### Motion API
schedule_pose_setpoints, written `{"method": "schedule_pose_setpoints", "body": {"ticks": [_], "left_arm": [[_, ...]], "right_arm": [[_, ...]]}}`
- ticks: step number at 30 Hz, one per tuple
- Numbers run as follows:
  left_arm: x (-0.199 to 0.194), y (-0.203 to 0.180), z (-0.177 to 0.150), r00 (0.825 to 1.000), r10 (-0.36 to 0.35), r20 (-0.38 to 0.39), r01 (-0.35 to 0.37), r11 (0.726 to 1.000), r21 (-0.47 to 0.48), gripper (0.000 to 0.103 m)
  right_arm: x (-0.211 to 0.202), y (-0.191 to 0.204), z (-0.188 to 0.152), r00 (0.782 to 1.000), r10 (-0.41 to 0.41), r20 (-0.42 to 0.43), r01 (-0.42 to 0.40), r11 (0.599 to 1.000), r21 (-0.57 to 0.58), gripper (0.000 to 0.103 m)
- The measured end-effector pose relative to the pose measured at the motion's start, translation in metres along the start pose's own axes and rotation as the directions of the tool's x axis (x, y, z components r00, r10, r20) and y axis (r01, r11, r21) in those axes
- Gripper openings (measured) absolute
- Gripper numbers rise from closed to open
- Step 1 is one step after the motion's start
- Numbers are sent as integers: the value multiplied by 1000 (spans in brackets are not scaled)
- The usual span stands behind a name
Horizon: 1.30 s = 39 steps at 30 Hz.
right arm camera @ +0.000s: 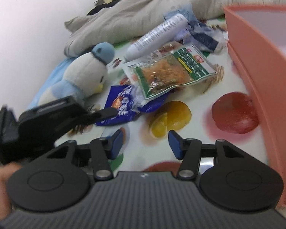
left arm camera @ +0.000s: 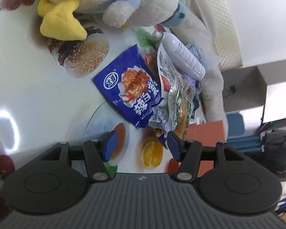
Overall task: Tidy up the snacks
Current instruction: 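Grasp the blue spicy-cabbage bag with the left tool while the right tool approaches the green-labelled packet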
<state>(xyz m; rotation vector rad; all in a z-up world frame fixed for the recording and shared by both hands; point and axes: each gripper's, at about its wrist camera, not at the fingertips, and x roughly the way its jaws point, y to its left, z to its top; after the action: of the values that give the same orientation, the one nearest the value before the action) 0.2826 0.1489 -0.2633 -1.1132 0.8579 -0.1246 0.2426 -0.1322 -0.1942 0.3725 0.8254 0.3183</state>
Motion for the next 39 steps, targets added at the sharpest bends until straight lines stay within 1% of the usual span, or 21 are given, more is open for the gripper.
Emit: {"method": "schedule_pose_setpoints", "body": {"ticks": [1, 5, 6, 8, 9, 11, 12, 13, 15, 18, 21, 25, 26, 29, 32, 34, 36, 38, 39], "left_arm": [[1, 1, 2, 1000, -6, 2, 6, 1000, -11, 63], [3, 1, 5, 1000, -11, 14, 12, 999, -47, 63], [4, 1, 5, 1000, -12, 16, 13, 998, -59, 63], [5, 3, 6, 1000, -17, 23, 19, 996, -88, 63], [4, 5, 6, 999, -21, 28, 24, 994, -105, 63], [4, 8, 5, 999, -27, 33, 31, 990, -141, 63], [4, 8, 5, 999, -29, 35, 34, 988, -152, 63], [5, 8, 6, 999, -30, 36, 35, 987, -154, 63], [6, 8, 5, 999, -31, 37, 37, 988, -153, 64], [7, 8, 5, 999, -32, 38, 37, 988, -150, 64], [7, 9, 4, 998, -45, 33, 50, 982, -183, 65], [9, 8, 2, 999, -39, 35, 46, 973, -227, 66], [10, 9, 2, 998, -44, 38, 52, 968, -245, 68], [11, 9, -1, 998, -53, 39, 62, 955, -291, 70], [12, 10, -6, 997, -70, 34, 77, 937, -341, 70], [10, 9, -8, 997, -68, 45, 79, 933, -350, 70], [8, 10, -8, 997, -63, 54, 78, 932, -354, 70], [7, 8, -7, 997, -47, 59, 64, 939, -339, 70], [7, 6, -7, 998, -27, 57, 44, 944, -327, 69]], "right_arm": [[7, -4, 2, 1000, 6, -3, -5, 999, 39, 56], [28, -13, 9, 998, 69, 4, -68, 987, 148, 56], [31, -14, 10, 997, 82, 10, -82, 983, 166, 56], [39, -13, 11, 997, 81, 16, -82, 980, 180, 54], [43, -13, 12, 998, 68, 13, -69, 980, 186, 46], [47, -8, 13, 1000, 19, 21, -22, 987, 160, 43], [48, -7, 13, 999, 15, 28, -19, 988, 151, 42], [49, -7, 13, 999, 22, 33, -27, 987, 160, 40], [50, -10, 14, 997, 55, 45, -63, 977, 204, 31], [53, -12, 16, 997, 65, 36, -72, 967, 246, 24], [50, -11, 18, 996, 79, 34, -86, 956, 279, 19], [43, -6, 18, 996, 92, 6, -89, 942, 325, 17], [41, -6, 16, 995, 99, 0, -93, 936, 339, 17], [32, -3, 12, 992, 121, -15, -106, 912, 397, 15], [22, 0, 8, 987, 161, -12, -139, 884, 447, 14], [17, 1, 6, 986, 165, -27, -134, 878, 460, 14], [14, -1, 2, 982, 184, -45, -139, 863, 485, 14], [12, -1, -3, 976, 205, -68, -146, 858, 492, 14], [10, -1, -5, 975, 209, -72, -148, 859, 490, 14]]}}
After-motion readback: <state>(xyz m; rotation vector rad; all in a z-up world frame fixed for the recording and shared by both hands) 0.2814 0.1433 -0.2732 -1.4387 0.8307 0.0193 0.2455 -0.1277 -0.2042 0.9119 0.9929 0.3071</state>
